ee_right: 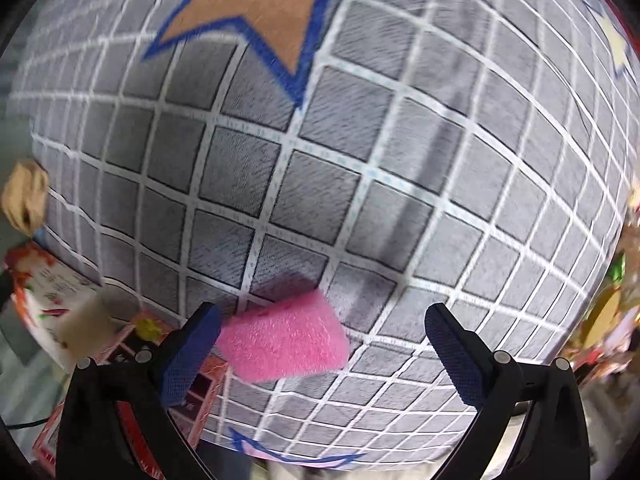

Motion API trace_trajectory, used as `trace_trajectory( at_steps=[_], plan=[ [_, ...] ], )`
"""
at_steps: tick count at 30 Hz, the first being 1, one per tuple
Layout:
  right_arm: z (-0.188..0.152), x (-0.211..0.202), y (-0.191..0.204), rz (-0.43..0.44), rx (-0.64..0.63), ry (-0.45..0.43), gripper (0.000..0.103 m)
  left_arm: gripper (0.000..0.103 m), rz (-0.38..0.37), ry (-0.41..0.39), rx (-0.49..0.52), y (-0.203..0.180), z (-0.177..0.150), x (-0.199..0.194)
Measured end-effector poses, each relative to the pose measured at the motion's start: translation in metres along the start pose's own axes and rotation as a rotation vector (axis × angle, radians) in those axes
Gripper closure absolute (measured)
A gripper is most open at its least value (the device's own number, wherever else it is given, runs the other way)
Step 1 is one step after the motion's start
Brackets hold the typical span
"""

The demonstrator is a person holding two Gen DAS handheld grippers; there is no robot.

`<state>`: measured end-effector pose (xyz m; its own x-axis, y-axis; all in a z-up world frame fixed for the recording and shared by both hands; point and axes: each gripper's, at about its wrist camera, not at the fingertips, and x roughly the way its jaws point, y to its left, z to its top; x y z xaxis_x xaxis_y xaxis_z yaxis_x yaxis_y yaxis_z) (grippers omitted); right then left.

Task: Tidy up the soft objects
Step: 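Grasp the beige knit item with left tool while right tool grasps pink foam sponge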

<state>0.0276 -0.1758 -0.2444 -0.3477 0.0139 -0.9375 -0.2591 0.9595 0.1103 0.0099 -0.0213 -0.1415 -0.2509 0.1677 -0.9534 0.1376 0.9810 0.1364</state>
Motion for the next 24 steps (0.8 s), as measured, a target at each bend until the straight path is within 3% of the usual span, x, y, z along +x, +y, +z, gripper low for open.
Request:
trace_trajectory(
  at_steps=[3, 9, 12, 15, 19, 21, 24],
  plan=[
    [-0.012, 0.0, -0.022, 0.043, 0.031, -0.028, 0.001, 0.0, 0.045, 0.036, -0.012, -0.006, 0.01, 0.014],
    [-0.026, -0.015, -0.03, 0.109, 0.079, -0.056, 0.001, 0.0, 0.139, 0.129, -0.051, -0.009, 0.019, 0.043],
    [-0.038, -0.025, -0.046, 0.131, 0.088, -0.068, 0.001, 0.0, 0.117, 0.16, -0.062, -0.007, 0.024, 0.056],
    [-0.042, -0.029, -0.047, 0.149, 0.102, -0.081, 0.001, 0.0, 0.031, 0.107, -0.026, -0.016, 0.033, 0.051],
    [-0.057, -0.046, -0.061, 0.171, 0.131, -0.097, 0.001, 0.0, -0.196, -0.015, 0.029, -0.041, 0.044, 0.015],
    [-0.064, -0.043, -0.074, 0.178, 0.152, -0.11, 0.001, 0.0, -0.196, -0.115, 0.082, -0.052, 0.044, -0.014],
    [-0.06, -0.043, -0.079, 0.182, 0.174, -0.123, 0.001, 0.0, -0.091, -0.169, 0.105, -0.05, 0.038, -0.032]
  ],
)
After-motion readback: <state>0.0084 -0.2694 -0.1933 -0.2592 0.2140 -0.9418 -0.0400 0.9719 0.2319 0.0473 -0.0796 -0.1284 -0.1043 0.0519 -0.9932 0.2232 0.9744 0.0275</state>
